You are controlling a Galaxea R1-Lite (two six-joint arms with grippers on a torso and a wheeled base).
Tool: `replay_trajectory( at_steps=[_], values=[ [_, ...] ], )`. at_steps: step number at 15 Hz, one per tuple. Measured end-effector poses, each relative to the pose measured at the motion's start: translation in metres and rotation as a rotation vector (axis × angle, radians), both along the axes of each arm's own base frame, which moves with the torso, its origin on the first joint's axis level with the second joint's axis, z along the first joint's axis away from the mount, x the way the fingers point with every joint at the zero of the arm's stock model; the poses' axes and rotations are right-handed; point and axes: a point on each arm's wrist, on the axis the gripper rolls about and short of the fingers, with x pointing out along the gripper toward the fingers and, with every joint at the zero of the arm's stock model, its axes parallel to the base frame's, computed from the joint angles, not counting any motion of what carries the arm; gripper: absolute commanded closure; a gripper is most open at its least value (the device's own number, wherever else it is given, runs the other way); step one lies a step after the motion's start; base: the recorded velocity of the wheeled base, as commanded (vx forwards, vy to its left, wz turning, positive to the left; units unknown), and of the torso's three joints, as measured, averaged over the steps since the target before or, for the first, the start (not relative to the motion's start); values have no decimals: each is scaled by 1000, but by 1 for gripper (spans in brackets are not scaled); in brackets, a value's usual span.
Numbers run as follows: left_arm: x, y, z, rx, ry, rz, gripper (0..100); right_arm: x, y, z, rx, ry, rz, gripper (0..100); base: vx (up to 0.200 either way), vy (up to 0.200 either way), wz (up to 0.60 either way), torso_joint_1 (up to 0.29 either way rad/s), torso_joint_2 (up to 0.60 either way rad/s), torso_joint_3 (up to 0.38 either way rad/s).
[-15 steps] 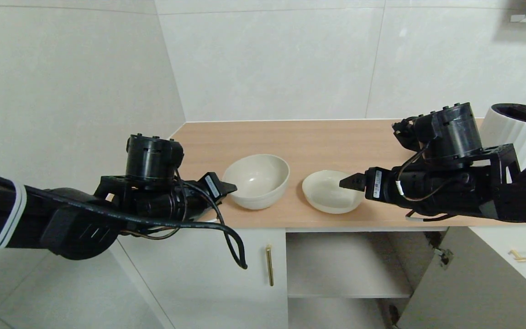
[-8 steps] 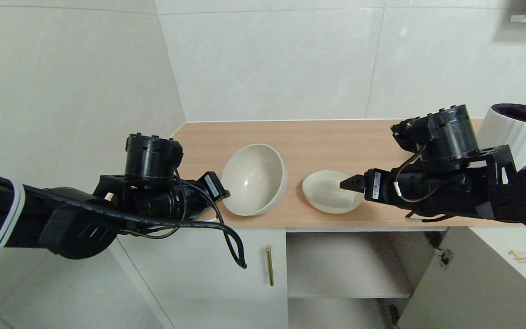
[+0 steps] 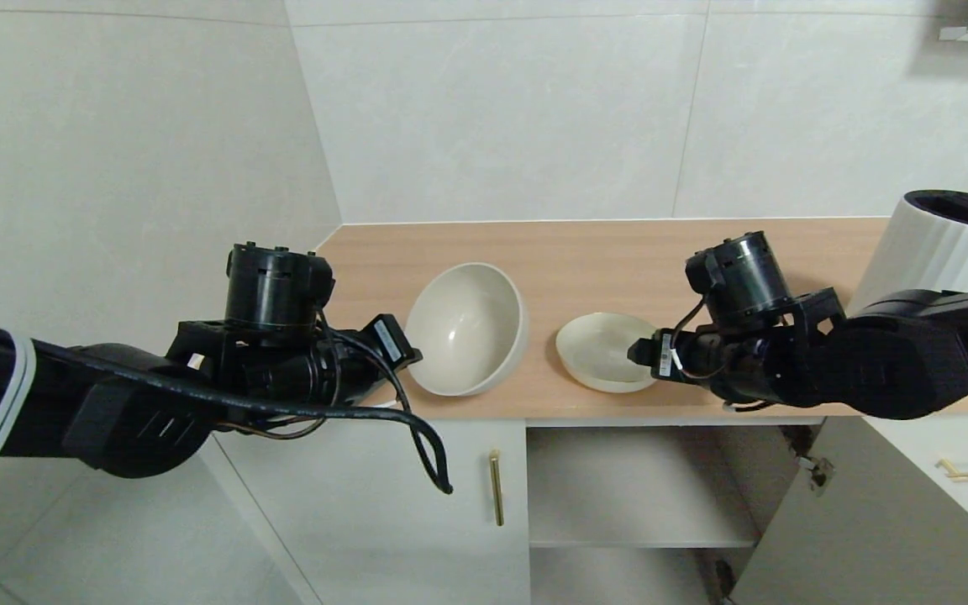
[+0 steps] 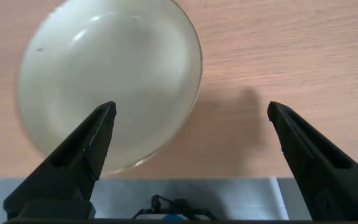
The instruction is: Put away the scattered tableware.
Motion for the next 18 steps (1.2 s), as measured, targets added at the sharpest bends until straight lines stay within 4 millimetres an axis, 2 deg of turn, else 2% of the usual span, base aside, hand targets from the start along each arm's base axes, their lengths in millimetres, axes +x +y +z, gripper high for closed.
replay_trajectory(
  at_steps=[5,6,14,18],
  values=[
    [0,0,1,-1,-2,0,100,7,0,-8,-11,17,-11,0,0,0,0,0,0,0],
    [-1,0,1,-1,-3,0,100,7,0,-9,-12,19,-11,100,0,0,0,0,0,0],
    [-1,0,2,-2,-4,0,100,7,0,-8,-8,18,-13,100,0,0,0,0,0,0],
    [-3,1,3,4,-4,-2,100,4,-2,-2,5,12,-4,100,0,0,0,0,0,0]
  ],
)
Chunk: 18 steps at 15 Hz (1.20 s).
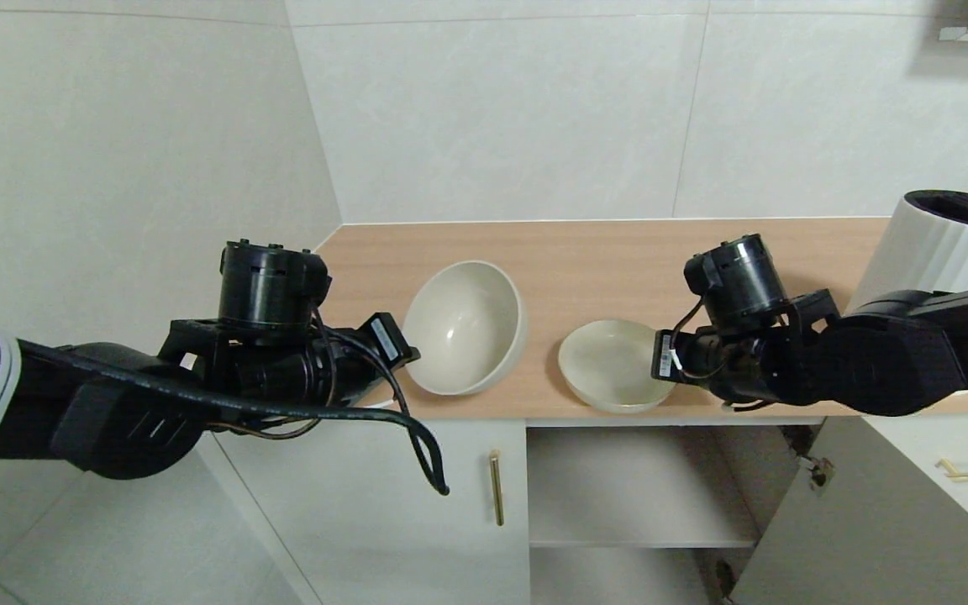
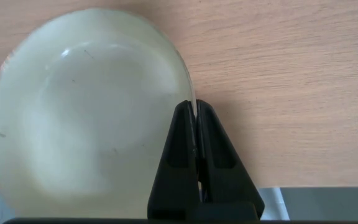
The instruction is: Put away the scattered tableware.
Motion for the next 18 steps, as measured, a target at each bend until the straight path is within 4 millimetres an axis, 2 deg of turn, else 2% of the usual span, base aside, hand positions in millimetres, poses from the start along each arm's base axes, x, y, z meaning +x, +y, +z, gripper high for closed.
replay_trajectory(
  at_steps=[3,6,7,9,12,18],
  values=[
    [-14,6,-1,113,15,-56,100,-18,-9,15,43,39,77,100,0,0,0,0,0,0],
    [-35,15,8,211,14,-117,100,-57,-25,38,149,204,294,100,0,0,0,0,0,0],
    [-41,18,12,223,1,-128,100,-68,-30,45,150,223,347,100,0,0,0,0,0,0],
    [-54,23,15,288,-18,-177,100,-83,-39,45,74,209,438,100,0,0,0,0,0,0],
    [-69,27,15,339,-5,-246,100,-94,-44,40,31,216,473,100,0,0,0,0,0,0],
    [-79,24,16,371,4,-295,100,-100,-45,33,-4,229,500,100,0,0,0,0,0,0]
  ],
)
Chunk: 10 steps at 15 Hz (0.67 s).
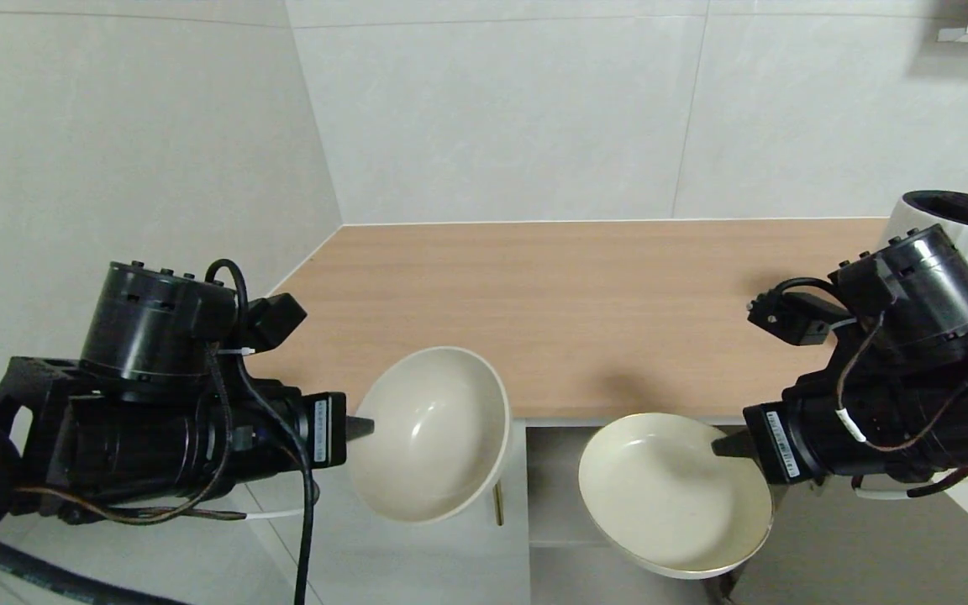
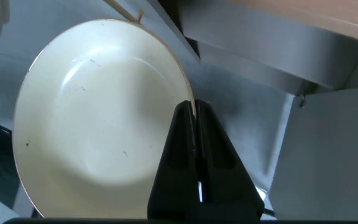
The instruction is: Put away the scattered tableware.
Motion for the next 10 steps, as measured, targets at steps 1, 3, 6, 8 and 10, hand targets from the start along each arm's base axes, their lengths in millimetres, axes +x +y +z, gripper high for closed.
replay_trajectory(
  at_steps=[1,3,6,8,10],
  values=[
    [-2,0,-1,22,9,-17,100,-2,1,-1,-9,1,11,100,0,0,0,0,0,0],
    [-7,-1,-4,59,18,-54,100,-4,3,-5,-25,4,34,100,0,0,0,0,0,0],
    [-11,-3,-6,77,14,-84,100,-6,3,-7,-31,8,43,100,0,0,0,-126,286,173],
    [-13,-3,-7,86,14,-94,100,-6,3,-7,-33,10,44,100,0,0,0,-181,447,263],
    [-14,-3,-7,86,13,-100,100,-8,4,-9,-36,14,52,100,0,0,0,-188,478,286]
  ],
)
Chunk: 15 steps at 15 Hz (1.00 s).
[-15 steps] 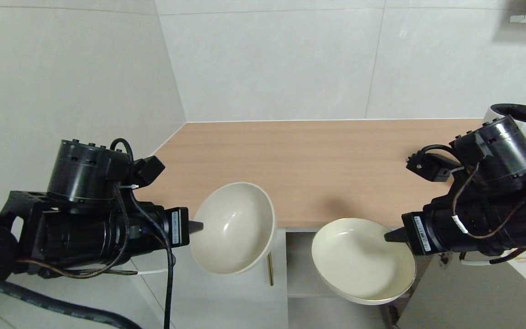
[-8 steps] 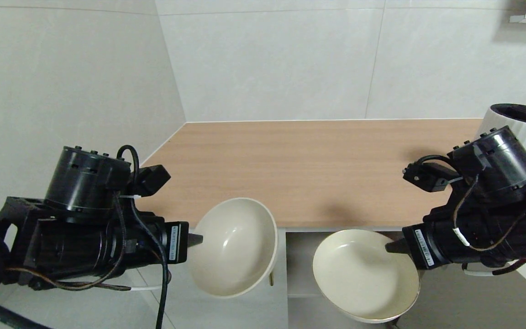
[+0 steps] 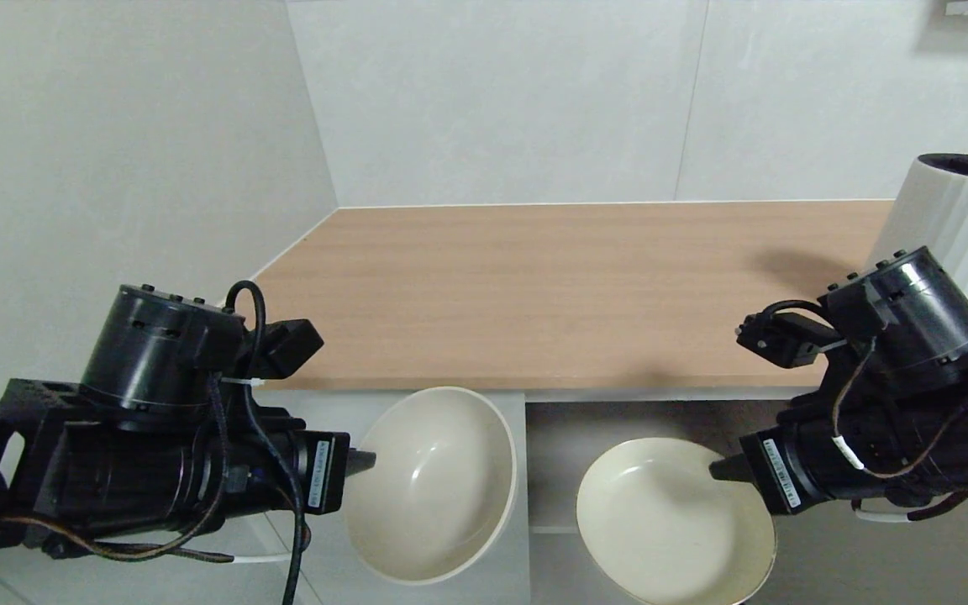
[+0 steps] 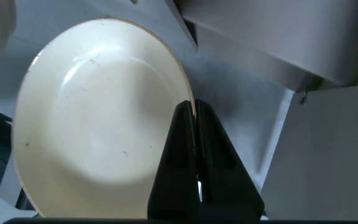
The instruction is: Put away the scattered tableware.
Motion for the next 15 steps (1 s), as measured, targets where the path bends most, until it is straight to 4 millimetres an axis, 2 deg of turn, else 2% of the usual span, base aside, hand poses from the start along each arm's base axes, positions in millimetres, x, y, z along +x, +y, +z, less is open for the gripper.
replay_trajectory(
  at_steps=[11,15],
  values=[
    [-1,-1,-1,2,2,-3,100,3,4,-8,-19,24,3,100,0,0,0,-148,457,304],
    [0,-1,-2,3,4,-3,100,4,4,-9,-21,27,3,100,0,0,0,-38,159,107]
  ],
)
